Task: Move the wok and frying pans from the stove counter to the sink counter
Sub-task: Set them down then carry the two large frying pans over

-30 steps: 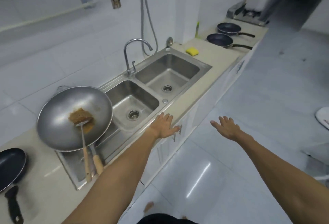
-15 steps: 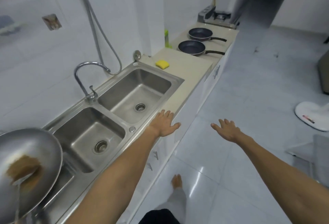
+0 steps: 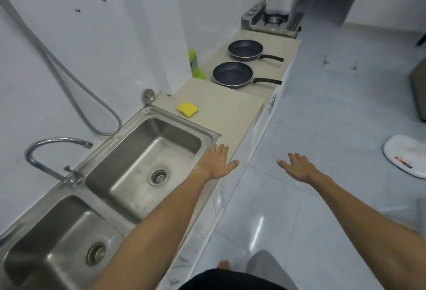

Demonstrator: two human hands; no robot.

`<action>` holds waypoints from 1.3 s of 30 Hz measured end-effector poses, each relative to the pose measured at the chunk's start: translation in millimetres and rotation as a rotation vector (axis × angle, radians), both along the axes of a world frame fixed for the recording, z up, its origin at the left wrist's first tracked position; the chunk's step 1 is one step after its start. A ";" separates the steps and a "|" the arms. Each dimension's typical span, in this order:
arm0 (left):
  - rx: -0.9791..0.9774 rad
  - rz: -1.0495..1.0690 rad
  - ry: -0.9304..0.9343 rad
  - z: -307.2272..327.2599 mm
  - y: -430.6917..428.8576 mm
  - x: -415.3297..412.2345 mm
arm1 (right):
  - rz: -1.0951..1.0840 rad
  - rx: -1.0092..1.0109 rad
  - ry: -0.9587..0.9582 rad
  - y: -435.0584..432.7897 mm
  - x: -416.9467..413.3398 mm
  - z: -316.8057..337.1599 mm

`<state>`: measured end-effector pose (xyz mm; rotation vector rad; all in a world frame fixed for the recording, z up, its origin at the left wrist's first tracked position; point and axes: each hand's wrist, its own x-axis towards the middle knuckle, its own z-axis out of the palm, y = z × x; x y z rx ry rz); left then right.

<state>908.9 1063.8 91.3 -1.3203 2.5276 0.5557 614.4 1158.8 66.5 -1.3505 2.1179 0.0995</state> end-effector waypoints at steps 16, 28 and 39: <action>0.036 0.060 0.049 -20.8 -209.8 -278.7 | 0.043 0.058 0.038 -222.0 -271.7 -12.1; 0.034 0.169 0.097 -42.7 -335.7 -414.3 | 0.168 0.096 0.088 -386.5 -422.1 -17.9; 0.078 0.335 0.045 -75.1 -482.9 -471.5 | 0.378 0.130 0.059 -602.0 -446.7 -40.9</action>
